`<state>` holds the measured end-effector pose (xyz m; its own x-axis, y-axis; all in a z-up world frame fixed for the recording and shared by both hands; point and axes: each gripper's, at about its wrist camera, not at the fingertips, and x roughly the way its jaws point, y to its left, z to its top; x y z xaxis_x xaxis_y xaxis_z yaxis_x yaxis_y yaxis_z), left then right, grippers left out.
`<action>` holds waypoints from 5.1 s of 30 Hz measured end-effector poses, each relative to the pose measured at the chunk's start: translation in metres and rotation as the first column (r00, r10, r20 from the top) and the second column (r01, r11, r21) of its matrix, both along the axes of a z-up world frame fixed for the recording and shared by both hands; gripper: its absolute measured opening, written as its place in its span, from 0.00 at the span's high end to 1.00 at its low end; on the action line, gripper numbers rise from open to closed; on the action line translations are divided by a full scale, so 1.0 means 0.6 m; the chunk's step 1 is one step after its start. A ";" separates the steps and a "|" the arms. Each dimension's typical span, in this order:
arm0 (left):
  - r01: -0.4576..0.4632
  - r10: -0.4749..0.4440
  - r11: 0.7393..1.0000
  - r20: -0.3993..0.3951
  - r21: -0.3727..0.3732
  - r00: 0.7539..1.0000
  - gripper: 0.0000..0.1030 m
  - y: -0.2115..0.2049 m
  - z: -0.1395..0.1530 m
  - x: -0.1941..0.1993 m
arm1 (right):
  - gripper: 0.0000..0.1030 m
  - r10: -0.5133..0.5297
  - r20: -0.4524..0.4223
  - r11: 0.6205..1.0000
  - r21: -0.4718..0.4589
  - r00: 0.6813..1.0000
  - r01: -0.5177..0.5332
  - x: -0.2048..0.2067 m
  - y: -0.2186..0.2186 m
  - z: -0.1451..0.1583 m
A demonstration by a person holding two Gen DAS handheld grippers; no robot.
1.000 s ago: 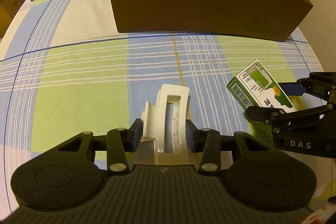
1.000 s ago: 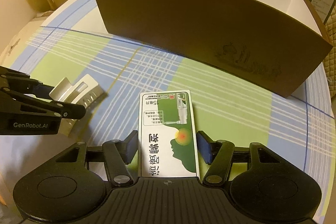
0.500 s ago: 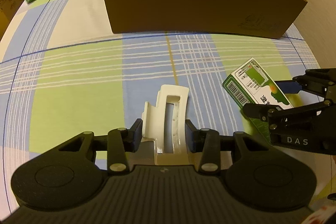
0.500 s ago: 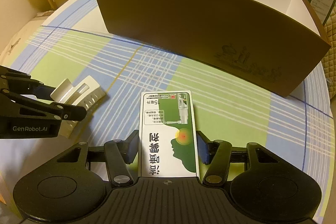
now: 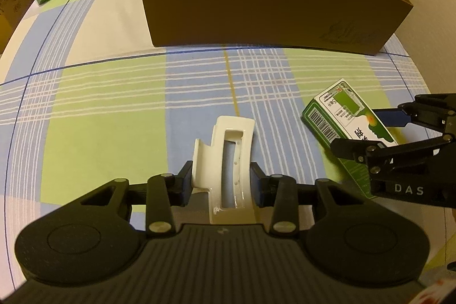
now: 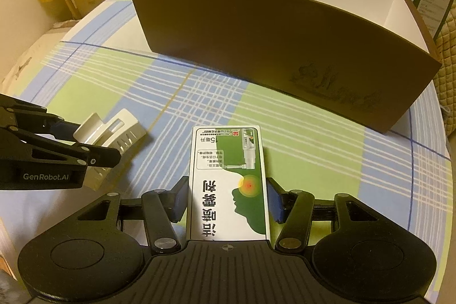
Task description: Organize rigid objects
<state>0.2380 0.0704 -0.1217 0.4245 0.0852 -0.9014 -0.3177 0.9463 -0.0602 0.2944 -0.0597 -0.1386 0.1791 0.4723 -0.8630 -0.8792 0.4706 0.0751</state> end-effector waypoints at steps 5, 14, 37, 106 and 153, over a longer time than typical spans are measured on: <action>-0.003 0.003 1.000 0.014 0.003 1.000 0.66 -0.001 0.008 -0.003 | 0.49 0.001 0.001 1.000 0.010 1.000 -0.001 -0.001 -0.003 0.008; -0.007 0.006 1.000 0.064 0.010 0.998 0.66 -0.003 0.043 -0.007 | 0.49 -0.009 0.000 0.999 0.045 1.000 0.009 0.004 -0.010 0.030; 0.073 -0.088 0.995 0.273 0.063 0.958 0.66 -0.015 0.198 0.085 | 0.49 -0.116 0.039 0.960 0.261 0.992 0.102 0.083 -0.030 0.185; 0.157 -0.167 0.985 0.170 0.071 0.971 0.43 0.093 0.106 0.528 | 0.49 -0.356 0.151 0.927 0.179 0.922 0.329 0.425 0.128 0.114; 0.020 -0.074 0.987 0.337 0.160 0.939 0.28 0.031 0.263 0.288 | 0.34 -0.330 0.061 0.901 0.318 0.942 0.295 0.262 -0.012 0.198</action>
<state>0.4109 0.0891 0.0363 0.7105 0.1820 -0.6797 -0.2581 0.9661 -0.0110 0.4515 -0.0671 -0.0196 0.4464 0.6089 -0.6557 -0.7011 0.6934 0.1665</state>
